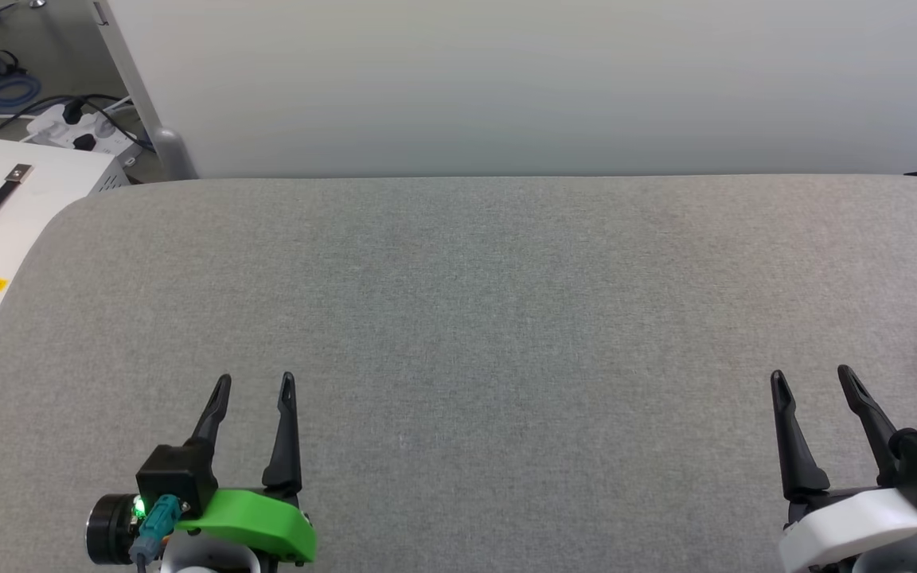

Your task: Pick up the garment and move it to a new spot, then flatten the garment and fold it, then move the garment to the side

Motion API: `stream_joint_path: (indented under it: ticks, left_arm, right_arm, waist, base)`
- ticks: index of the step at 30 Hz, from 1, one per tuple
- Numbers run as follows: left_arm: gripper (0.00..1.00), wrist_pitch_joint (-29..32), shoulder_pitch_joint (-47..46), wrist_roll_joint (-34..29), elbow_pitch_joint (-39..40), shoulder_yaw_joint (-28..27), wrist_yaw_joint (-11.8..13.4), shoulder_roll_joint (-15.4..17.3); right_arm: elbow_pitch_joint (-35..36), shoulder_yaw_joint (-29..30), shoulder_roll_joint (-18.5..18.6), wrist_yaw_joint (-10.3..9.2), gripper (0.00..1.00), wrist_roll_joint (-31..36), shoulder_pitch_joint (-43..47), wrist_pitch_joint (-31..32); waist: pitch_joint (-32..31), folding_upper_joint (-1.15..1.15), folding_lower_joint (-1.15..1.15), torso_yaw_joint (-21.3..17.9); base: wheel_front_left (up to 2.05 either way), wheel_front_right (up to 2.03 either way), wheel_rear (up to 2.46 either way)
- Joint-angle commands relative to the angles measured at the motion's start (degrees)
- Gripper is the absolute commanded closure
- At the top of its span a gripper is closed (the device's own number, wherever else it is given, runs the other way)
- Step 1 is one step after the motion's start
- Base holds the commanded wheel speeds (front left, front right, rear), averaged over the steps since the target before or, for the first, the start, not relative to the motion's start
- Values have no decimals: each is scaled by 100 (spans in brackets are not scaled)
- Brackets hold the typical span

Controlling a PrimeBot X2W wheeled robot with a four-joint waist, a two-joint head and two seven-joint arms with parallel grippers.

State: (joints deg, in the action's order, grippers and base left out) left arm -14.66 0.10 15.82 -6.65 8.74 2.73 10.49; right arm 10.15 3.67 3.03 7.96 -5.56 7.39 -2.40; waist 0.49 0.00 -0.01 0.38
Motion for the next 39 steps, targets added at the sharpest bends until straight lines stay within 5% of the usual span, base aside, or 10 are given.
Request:
stream_joint_path:
  ticks: [1,18,19,39]
  left_arm:
    - [0,-33,109,-71,-17,-38,-36,-53]
    - [0,-33,72,-245,-166,-203,-181,-180]
    - [100,1,48,-231,-170,-184,-154,-157]
    - [100,205,39,-412,-62,-269,-168,-236]
  right_arm:
    - [86,-16,-10,-47,0,-24,93,7]
    - [97,-74,-14,-47,0,-209,106,-21]
    - [96,-60,-6,0,100,-151,80,12]
    - [-53,-96,-7,-2,100,-56,-31,44]
  waist:
    - [-22,0,1,-28]
    - [20,0,1,-97]
    - [20,0,1,-97]
    - [11,0,1,-89]
  base:
    - [0,0,0]
    - [0,0,0]
    - [0,0,0]
    - [0,0,0]
